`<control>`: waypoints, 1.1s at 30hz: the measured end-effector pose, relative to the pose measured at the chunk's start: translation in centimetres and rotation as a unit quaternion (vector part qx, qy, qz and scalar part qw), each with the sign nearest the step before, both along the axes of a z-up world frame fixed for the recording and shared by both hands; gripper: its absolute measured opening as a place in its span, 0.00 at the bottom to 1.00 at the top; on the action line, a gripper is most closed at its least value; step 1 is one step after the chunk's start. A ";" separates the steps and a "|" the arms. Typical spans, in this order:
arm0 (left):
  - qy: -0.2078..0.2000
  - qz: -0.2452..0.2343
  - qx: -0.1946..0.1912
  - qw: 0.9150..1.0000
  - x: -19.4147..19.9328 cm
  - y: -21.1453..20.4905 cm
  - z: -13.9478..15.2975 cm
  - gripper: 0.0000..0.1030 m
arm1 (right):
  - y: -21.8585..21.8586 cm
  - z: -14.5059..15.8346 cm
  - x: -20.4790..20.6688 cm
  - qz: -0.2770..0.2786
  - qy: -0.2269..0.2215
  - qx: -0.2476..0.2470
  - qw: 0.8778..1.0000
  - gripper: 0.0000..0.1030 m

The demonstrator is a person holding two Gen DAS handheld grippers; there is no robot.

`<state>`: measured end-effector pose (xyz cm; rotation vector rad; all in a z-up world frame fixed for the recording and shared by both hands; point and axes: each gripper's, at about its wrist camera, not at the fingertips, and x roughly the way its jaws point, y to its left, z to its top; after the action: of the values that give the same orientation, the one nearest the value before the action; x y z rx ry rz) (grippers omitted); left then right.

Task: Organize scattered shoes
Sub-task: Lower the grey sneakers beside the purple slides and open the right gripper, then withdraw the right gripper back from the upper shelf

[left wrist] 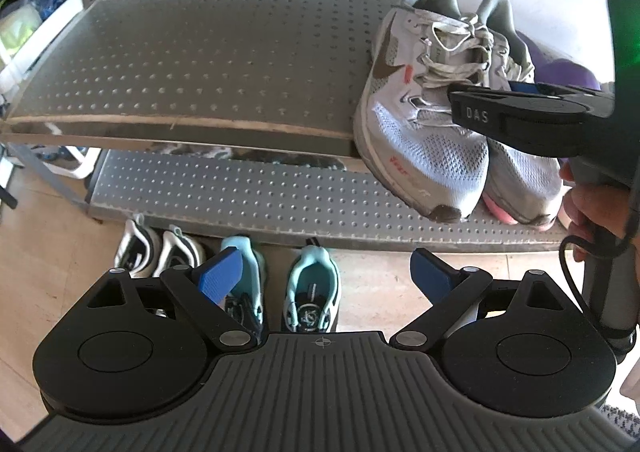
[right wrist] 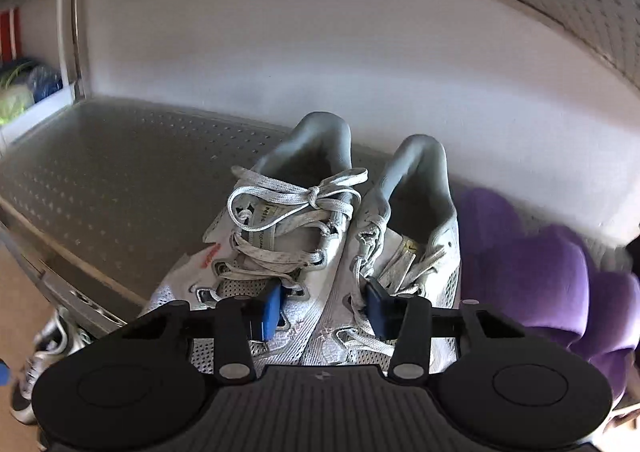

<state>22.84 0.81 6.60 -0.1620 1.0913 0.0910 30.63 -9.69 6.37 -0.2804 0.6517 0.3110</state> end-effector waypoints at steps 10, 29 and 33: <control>0.008 0.011 0.000 1.000 -0.2 1.4 -0.6 0.92 | 1.4 -1.0 3.5 -0.046 -0.038 0.009 0.998 0.42; 0.004 0.001 0.031 1.000 -0.6 3.3 -1.0 0.92 | -2.0 3.4 -0.5 -0.013 -0.037 0.026 0.999 0.75; -0.021 -0.027 0.047 0.998 -2.3 2.5 -0.6 0.92 | -4.3 6.1 -4.8 -0.038 -0.021 0.052 0.998 0.86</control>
<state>20.54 3.29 6.01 -0.0501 1.0468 0.0889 25.81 -14.01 12.46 -0.1607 0.6014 0.2646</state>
